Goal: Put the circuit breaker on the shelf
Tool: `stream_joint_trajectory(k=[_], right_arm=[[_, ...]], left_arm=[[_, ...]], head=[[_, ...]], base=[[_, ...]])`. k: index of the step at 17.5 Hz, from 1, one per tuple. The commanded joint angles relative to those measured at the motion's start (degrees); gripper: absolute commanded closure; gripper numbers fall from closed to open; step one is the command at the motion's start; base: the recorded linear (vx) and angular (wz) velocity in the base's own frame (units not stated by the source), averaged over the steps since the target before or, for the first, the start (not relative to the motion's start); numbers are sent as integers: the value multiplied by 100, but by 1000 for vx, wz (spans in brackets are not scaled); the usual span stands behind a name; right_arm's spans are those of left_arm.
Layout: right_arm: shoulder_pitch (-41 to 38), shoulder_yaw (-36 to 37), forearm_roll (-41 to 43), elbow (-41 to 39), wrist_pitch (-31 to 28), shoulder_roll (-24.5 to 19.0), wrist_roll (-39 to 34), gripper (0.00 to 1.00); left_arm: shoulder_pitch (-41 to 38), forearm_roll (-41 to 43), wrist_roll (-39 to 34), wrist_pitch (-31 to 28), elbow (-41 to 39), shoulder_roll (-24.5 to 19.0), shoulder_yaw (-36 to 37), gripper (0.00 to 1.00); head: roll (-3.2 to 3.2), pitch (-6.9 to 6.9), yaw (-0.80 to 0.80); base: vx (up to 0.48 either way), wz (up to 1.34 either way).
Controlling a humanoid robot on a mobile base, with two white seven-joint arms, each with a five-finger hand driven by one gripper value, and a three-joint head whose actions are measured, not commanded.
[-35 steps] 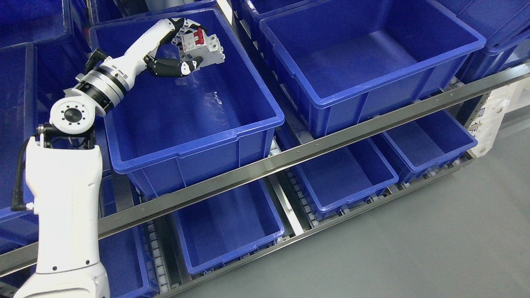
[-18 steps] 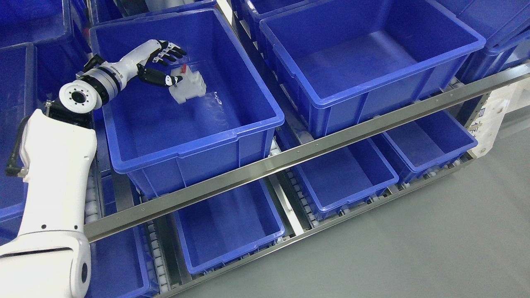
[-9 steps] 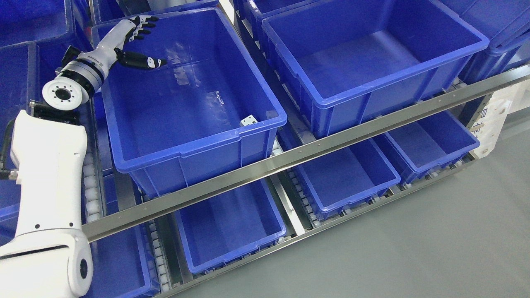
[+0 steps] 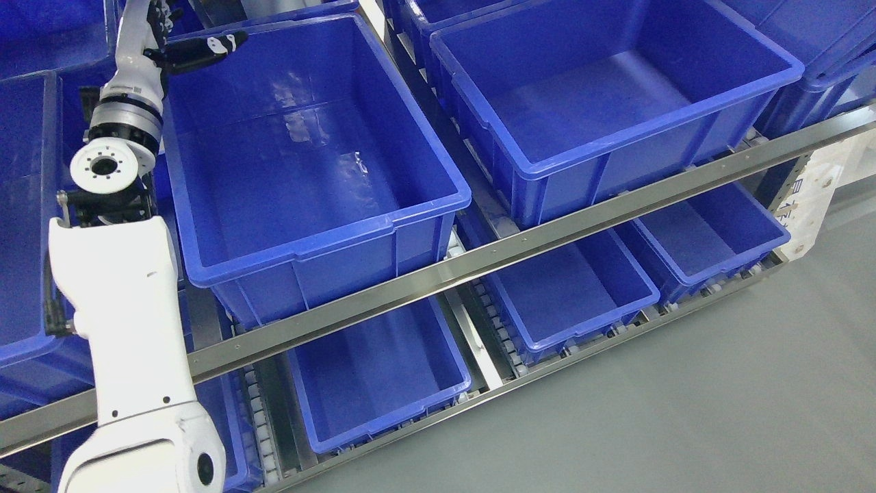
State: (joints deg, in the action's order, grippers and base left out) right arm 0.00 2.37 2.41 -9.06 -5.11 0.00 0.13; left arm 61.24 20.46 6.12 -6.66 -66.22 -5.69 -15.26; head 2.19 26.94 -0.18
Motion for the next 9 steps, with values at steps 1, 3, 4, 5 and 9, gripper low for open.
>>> stream_joint_trajectory(k=[1,3,4,5,9], right_arm=[[-88,0,5,-9,239,100,5,0],[-88,0,-4,0,239,100,5,0],[-88,0,-4,0,239,100,5,0],[-88,0,5,0,239,100,5,0],[-88,0,5,0,239,100,5,0]], left_arm=[[-1569,-262,-1113,15,-2560,469,980,0],[-1904,-262,-1086,33,-2913,469,1017,0],[-1949,-262,-1043,42,-2957,469,973,0],[-2019,-262,-981,111,-3036,469,903,0],[-2485,-262,-752,297,-3169,469,841,0]], head=[[0,0,0],[0,0,0],[0,0,0],[0,0,0],[0,0,0]], base=[[0,0],[0,0],[0,0],[0,0],[0,0]])
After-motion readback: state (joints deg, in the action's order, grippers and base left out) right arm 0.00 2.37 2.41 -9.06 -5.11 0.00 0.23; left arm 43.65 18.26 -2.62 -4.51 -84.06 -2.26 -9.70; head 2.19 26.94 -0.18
